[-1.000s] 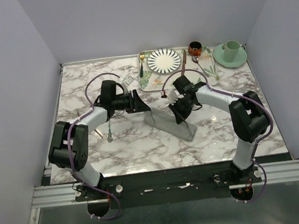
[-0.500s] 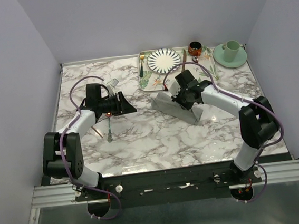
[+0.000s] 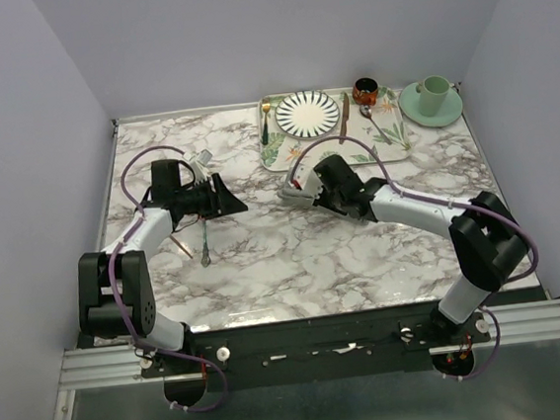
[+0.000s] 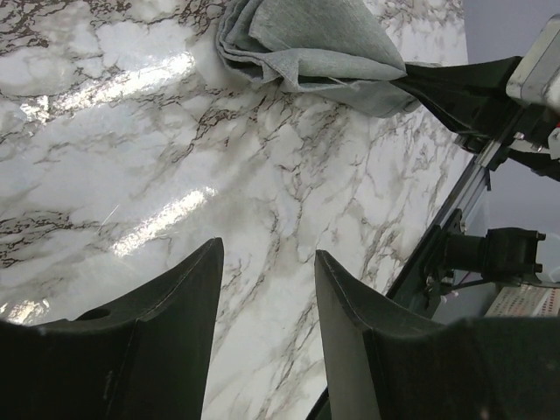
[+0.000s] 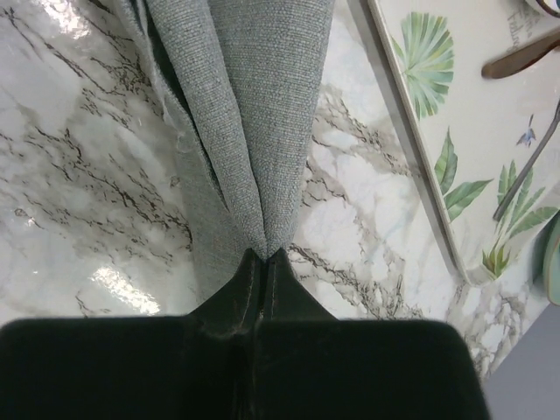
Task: Fold the napkin into a case and place the utensils inside
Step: Turn over the smaller rectangle-folded napkin at the center of the board, then rotate the smaller rectangle-folded napkin at the center of the board.
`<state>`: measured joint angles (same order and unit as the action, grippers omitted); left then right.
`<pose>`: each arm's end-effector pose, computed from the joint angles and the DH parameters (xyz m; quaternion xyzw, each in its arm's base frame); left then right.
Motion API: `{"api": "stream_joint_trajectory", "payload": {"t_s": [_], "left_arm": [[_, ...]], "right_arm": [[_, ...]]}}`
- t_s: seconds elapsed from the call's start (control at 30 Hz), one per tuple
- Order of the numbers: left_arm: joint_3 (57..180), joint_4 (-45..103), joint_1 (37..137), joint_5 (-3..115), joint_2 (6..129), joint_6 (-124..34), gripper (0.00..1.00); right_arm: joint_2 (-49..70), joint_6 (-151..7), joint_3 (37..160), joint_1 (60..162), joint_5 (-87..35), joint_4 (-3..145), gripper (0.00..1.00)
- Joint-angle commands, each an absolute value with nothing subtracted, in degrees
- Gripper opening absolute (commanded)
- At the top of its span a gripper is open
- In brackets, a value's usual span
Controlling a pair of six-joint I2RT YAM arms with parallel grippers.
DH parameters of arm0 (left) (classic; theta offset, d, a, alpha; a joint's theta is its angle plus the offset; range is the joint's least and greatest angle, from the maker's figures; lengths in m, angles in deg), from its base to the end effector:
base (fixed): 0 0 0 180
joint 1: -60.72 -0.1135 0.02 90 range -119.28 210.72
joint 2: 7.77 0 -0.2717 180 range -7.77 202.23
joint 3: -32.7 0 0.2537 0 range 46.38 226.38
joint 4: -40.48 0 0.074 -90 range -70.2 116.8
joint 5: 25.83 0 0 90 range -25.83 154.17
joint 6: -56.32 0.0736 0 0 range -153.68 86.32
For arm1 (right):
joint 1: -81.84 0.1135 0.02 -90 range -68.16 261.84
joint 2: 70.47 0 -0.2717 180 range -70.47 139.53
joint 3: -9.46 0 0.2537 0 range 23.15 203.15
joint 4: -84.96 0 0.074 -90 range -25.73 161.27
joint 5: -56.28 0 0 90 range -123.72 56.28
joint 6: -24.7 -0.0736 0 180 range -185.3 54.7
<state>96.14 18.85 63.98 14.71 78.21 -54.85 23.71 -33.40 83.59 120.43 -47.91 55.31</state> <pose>0.3190 -0.0742 0.2024 0.0307 0.8518 -0.4514 0.2641 0.3021 0.2180 0.1866 -0.5029 0.7854 -0.0958 0.3480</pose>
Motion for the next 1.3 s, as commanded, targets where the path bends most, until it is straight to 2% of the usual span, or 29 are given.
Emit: {"api": "stream_joint_trajectory", "payload": {"t_s": [0.0, 0.23, 0.33, 0.4, 0.43, 0.5, 0.6, 0.67, 0.7, 0.73, 0.83, 0.9, 1.0, 1.13, 1.27], "left_arm": [[94.72, 18.18, 63.27, 15.74, 76.00, -54.07, 0.55], [94.37, 18.27, 62.65, 15.74, 75.73, -53.99, 0.55], [94.20, 17.92, 62.39, 15.48, 75.47, -53.38, 0.55], [93.93, 17.57, 62.21, 15.47, 74.85, -53.20, 0.55], [93.76, 17.48, 62.21, 15.56, 74.68, -53.02, 0.55], [93.23, 17.39, 62.12, 15.30, 73.89, -52.93, 0.55], [92.35, 17.39, 62.04, 15.47, 72.92, -52.84, 0.55], [92.00, 16.69, 62.04, 15.56, 71.96, -52.49, 0.55], [91.91, 16.43, 62.04, 15.74, 71.60, -52.32, 0.55], [91.74, 16.34, 62.04, 15.65, 71.16, -51.97, 0.55], [91.82, 14.67, 62.04, 15.56, 69.93, -49.77, 0.55], [92.44, 13.09, 62.21, 14.95, 69.40, -47.67, 0.54], [92.97, 11.07, 62.91, 14.33, 69.23, -44.94, 0.51], [95.16, 7.29, 69.65, 14.94, 71.16, -39.95, 0.39], [97.35, 6.84, 77.12, 19.32, 74.31, -38.78, 0.31]], "right_arm": [[21.47, -32.34, 80.80, 123.41, -54.72, 61.96, 0.01], [19.36, -32.52, 75.97, 130.17, -59.46, 65.21, 0.01], [19.10, -34.18, 73.78, 134.55, -62.10, 65.04, 0.22], [18.31, -36.38, 72.28, 137.20, -62.28, 63.46, 0.30], [17.61, -37.34, 71.15, 139.91, -62.02, 62.49, 0.43], [16.99, -40.33, 70.70, 142.56, -61.15, 59.07, 0.46], [16.11, -43.32, 69.90, 146.43, -58.60, 56.07, 0.42], [15.85, -44.98, 70.95, 148.63, -58.68, 53.45, 0.56], [14.89, -44.91, 71.48, 148.81, -57.20, 52.65, 0.67], [13.75, -45.00, 72.18, 148.90, -55.70, 51.42, 0.91], [8.12, -45.96, 75.70, 148.73, -50.25, 47.02, 0.92], [5.40, -47.01, 78.50, 147.59, -48.32, 44.22, 0.89], [3.81, -48.42, 81.06, 139.70, -38.76, 38.50, 0.83], [3.62, -46.06, 81.68, 126.35, -25.91, 33.93, 0.68], [6.43, -42.28, 80.46, 121.93, -24.93, 31.28, 0.66]]}}
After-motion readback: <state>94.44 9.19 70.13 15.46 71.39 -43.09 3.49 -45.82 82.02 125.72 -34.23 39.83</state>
